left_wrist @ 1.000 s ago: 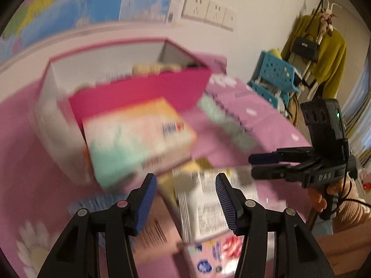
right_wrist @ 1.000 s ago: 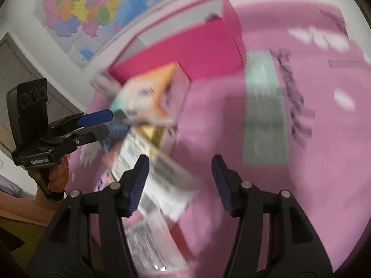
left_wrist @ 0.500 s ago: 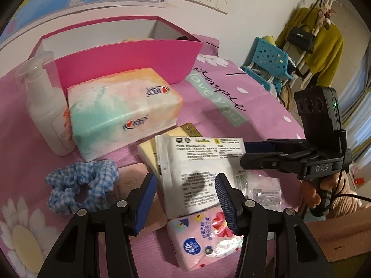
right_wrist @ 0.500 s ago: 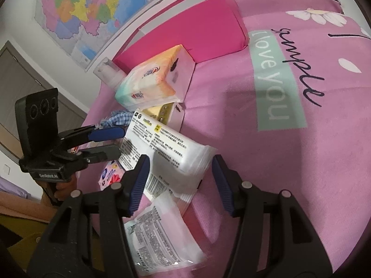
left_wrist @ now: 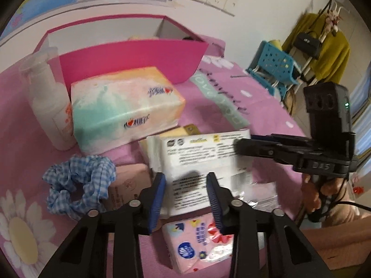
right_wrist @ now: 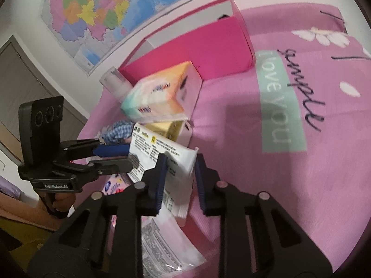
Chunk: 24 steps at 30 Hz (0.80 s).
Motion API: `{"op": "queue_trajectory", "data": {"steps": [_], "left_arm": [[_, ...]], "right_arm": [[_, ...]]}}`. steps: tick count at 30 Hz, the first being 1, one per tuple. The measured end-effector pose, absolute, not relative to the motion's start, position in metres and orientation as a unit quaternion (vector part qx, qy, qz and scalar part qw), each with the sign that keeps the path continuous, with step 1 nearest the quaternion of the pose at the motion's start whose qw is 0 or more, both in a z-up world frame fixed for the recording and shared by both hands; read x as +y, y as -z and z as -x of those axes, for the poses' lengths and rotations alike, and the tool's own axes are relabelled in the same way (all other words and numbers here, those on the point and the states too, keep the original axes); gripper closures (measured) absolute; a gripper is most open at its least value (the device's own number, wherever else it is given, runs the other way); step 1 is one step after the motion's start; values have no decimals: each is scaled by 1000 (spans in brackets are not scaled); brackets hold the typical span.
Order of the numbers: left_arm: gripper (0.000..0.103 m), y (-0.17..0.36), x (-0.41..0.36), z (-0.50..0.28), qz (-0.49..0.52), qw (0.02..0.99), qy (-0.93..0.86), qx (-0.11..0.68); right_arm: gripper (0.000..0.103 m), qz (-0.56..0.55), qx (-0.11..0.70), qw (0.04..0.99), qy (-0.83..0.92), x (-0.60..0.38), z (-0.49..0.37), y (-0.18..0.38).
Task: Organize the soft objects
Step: 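Grasp the white printed wipes packet with the right tool and lift it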
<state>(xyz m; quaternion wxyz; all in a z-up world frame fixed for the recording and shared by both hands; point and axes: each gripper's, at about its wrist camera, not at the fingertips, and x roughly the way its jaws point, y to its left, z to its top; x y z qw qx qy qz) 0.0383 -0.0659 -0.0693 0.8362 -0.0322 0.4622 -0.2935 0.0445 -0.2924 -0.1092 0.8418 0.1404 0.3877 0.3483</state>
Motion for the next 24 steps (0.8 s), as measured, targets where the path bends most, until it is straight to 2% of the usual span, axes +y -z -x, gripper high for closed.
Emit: {"op": "queue_trajectory", "data": {"steps": [1,10,24], "left_arm": [[73,66,-66,-38,38,835,302,459],[72,64,-57,-41,51,841,291,453],[62,80,-70,-56,29,831,279,481]], "right_arm": [[79,-140,384,843,-351,-291,-45,107],[83,-122,361,853,-357,-283,-56,93],[83,-143,364,853,-347,-294,-77,102]]}}
